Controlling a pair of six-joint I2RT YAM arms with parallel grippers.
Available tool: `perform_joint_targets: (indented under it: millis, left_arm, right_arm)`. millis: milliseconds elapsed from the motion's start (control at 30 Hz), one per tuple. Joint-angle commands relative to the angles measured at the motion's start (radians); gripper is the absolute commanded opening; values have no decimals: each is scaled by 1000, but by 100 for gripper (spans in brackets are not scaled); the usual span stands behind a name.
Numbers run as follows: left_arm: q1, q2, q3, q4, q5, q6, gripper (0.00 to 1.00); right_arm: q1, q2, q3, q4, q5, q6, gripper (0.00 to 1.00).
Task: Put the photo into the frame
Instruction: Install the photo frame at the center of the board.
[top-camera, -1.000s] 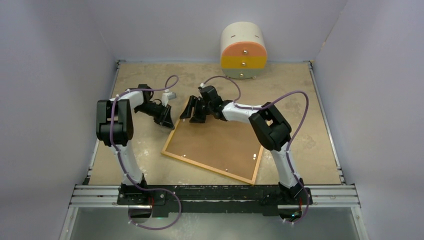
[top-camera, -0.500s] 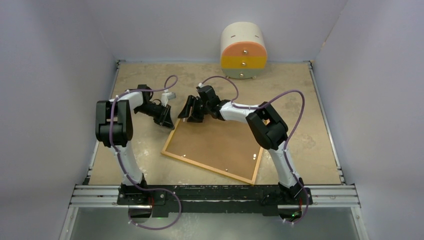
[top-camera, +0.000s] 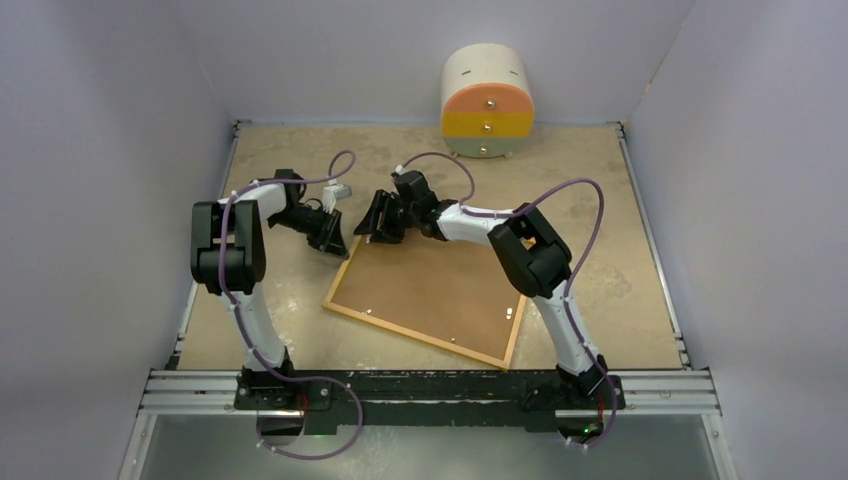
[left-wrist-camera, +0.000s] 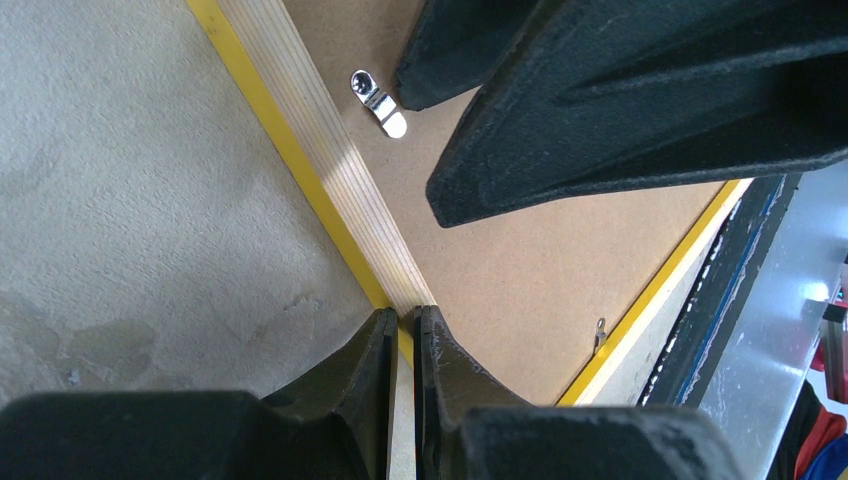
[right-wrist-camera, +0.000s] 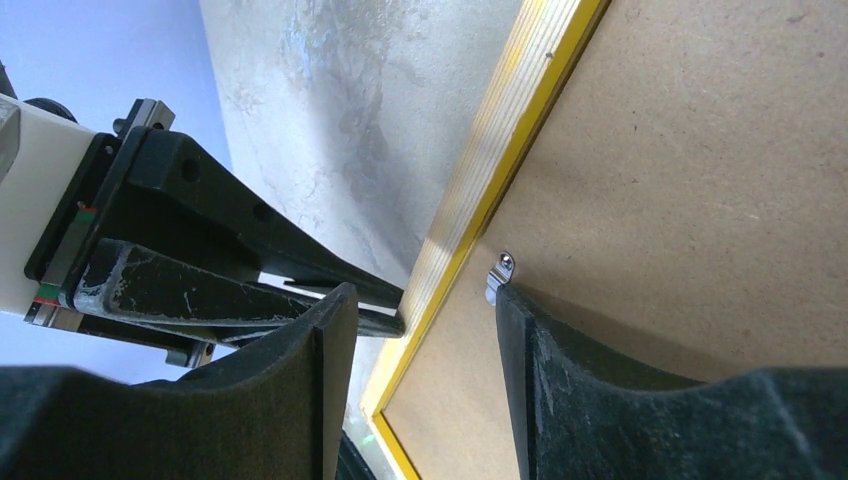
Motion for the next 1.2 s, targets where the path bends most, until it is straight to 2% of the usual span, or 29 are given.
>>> perform_joint_targets:
  millis: [0,900,1033,1167]
  left_arm:
    - [-13,0,-30,48,-74,37,7]
    - [-18,-11,-31,35,-94,61,5]
    - [-8,-31,-8,-2,-104,88,9]
    - [16,-51,44,-57,-114,115,18]
  right_arm:
    - [5,26,35,20,-29,22,56]
    - [14,58,60,32,-37,66,53]
    - [6,-19,23,15,-60,29,59]
    - [-38,-160,-65,24,-82,4,71]
